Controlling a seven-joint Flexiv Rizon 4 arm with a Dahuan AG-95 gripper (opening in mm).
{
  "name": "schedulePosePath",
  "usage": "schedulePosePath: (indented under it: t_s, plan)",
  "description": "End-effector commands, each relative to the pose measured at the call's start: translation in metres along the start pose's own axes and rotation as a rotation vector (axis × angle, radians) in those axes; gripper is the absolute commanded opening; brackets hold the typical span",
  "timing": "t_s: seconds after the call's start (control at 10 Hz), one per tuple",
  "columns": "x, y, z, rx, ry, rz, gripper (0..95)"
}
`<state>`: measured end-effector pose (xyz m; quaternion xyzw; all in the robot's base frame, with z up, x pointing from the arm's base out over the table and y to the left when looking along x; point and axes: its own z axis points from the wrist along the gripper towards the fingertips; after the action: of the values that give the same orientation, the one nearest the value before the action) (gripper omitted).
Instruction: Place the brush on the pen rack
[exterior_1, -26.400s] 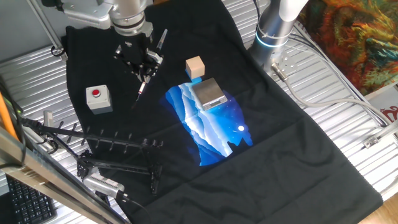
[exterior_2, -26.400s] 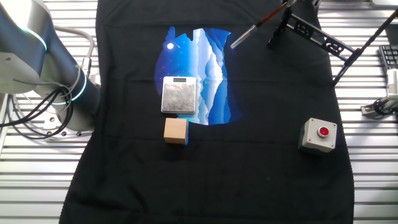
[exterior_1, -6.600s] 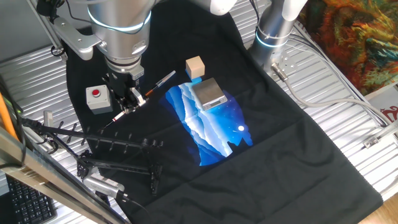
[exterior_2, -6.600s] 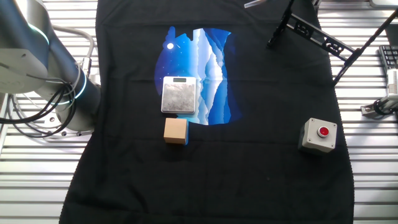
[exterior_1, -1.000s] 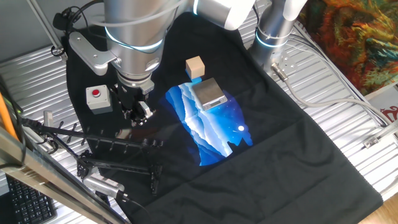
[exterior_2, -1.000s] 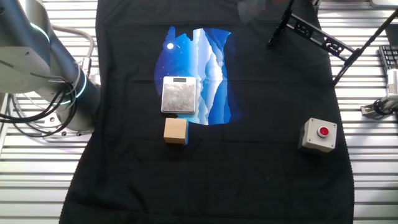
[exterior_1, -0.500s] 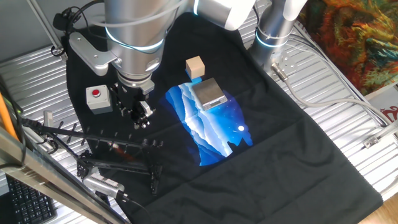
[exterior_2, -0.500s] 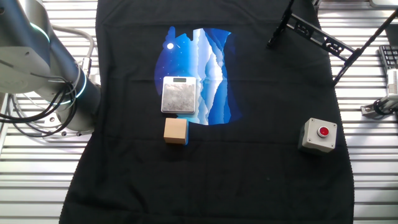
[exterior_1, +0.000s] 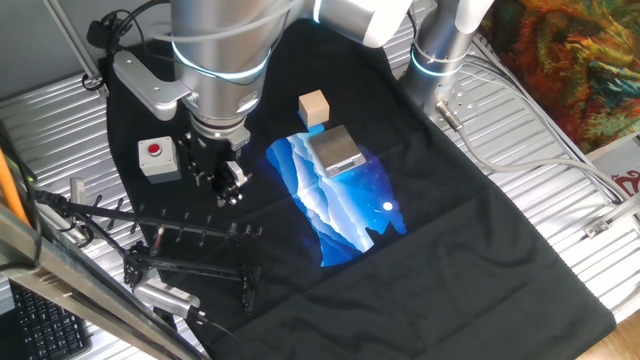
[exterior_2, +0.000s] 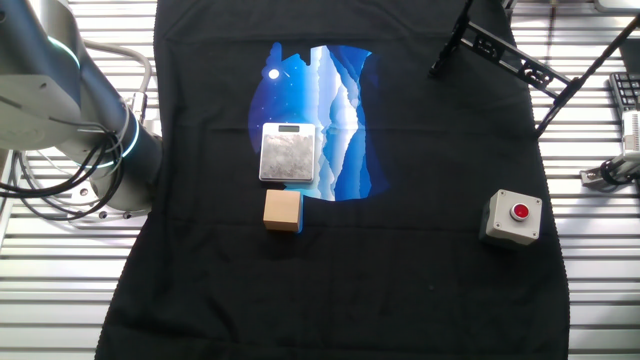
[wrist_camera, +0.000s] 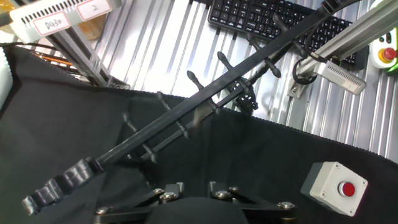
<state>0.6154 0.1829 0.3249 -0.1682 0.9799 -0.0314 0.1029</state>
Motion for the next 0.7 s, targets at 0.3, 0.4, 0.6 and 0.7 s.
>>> schedulePosePath:
  t_s: [0.3, 0.4, 0.6, 0.7]
  plan:
    - [0.034, -0.016, -0.002, -0.101, 0.033, -0.009, 38.0]
    - [0.045, -0.024, -0.002, -0.108, 0.046, -0.024, 19.0]
    - [0.068, -0.043, -0.003, -0.121, 0.073, -0.03, 19.0]
    - [0.078, -0.051, -0.005, -0.131, 0.12, -0.012, 19.0]
